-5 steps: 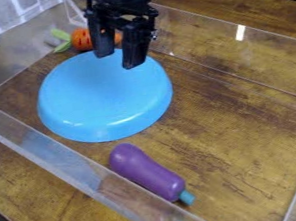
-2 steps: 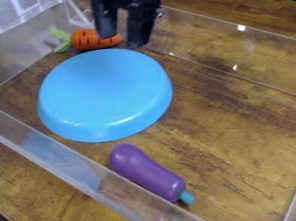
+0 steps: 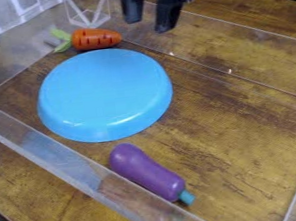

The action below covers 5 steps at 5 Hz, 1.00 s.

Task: Move the carrot to the right side

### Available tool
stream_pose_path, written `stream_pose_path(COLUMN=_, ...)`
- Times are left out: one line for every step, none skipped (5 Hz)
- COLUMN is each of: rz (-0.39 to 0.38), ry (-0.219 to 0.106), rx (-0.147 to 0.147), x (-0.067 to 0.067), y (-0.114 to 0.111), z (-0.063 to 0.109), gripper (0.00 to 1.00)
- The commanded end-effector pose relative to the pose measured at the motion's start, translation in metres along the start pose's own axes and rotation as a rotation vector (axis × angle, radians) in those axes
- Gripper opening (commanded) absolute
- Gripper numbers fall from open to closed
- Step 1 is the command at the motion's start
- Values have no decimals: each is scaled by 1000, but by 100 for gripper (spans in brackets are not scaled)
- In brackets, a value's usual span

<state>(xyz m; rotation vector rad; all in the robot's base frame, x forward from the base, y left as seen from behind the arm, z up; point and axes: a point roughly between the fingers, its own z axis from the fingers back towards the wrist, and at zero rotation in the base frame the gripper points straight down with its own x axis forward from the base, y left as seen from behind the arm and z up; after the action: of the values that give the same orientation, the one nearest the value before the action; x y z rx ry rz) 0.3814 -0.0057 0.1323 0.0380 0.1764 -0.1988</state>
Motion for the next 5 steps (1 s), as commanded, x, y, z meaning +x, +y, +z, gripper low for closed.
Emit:
stream_pose_path(rz=-42, ry=-49, rx=32, x=3, y=20, z=24, gripper=100)
stream_pose_path(rz=-30, ry=-35, rx=37, x=4, y=25, z=14, gripper=100)
stream_pose_path(rz=-19, ry=-20, rx=38, x=5, y=28, z=6, gripper=0)
stream_pose_path(rz=-62, ry=-8, rx=47, x=3, y=32, z=8, gripper=0)
stream_pose_path(rz=-101, ry=4, rx=57, x=1, y=37, z=9, gripper=0)
